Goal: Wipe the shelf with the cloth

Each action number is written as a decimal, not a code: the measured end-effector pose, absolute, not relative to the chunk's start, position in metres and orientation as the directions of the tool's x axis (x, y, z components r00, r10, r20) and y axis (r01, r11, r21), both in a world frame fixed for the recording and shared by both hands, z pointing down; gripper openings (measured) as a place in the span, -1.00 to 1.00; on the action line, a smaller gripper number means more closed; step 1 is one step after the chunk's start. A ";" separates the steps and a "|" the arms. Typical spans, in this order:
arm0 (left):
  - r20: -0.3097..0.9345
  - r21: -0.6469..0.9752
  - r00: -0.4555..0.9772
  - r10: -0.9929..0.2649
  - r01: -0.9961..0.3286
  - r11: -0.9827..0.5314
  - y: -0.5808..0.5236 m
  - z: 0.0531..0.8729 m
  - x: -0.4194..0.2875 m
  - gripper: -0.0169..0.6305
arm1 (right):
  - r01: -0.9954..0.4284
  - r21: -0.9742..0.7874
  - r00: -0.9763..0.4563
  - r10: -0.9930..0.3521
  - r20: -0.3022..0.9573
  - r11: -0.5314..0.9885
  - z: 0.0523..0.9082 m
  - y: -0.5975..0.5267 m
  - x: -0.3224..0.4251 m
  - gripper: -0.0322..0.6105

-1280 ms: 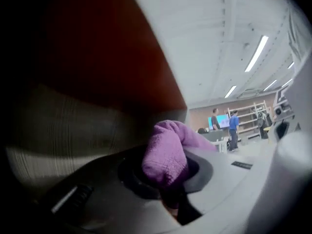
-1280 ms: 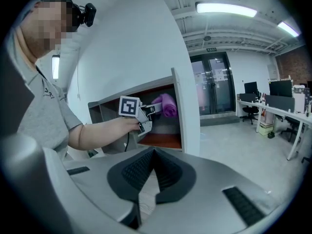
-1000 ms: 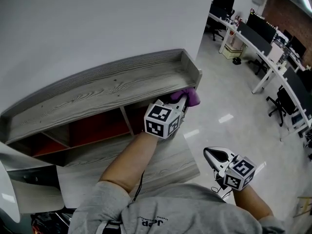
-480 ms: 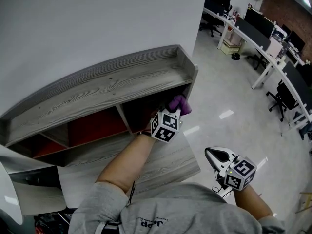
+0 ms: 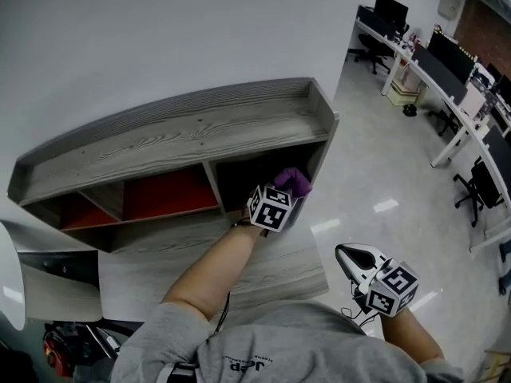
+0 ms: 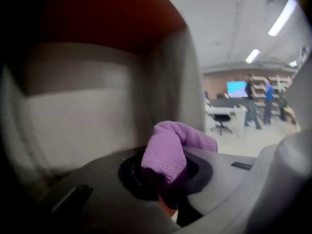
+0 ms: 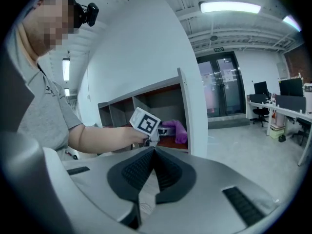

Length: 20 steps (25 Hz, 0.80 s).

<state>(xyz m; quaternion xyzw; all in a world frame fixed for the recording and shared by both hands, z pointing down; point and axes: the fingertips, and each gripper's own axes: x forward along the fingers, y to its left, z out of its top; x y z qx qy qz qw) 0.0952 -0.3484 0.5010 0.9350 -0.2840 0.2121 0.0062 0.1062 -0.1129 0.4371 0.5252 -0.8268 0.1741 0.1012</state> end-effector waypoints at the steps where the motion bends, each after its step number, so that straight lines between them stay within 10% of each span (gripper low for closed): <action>1: 0.315 -0.040 0.725 -0.612 -0.634 -0.772 -0.362 0.478 0.074 -0.73 | -0.891 -0.184 -0.453 -0.823 0.343 0.414 0.437 -0.118 0.110 -0.83; 6: 0.051 0.111 0.370 -0.928 -0.925 -0.363 -0.398 0.383 -0.011 -0.73 | -0.787 -0.202 -0.616 -0.725 0.307 0.583 0.438 -0.142 0.143 -0.83; 12: 0.008 0.178 0.023 -1.000 -0.984 -0.022 -0.405 0.357 -0.063 -0.73 | -0.671 -0.213 -0.737 -0.609 0.292 0.710 0.443 -0.168 0.156 -0.83; 20: -0.087 0.116 -0.054 -0.995 -0.992 0.043 -0.423 0.338 -0.076 -0.75 | -0.634 -0.234 -0.769 -0.568 0.293 0.737 0.452 -0.172 0.181 -0.83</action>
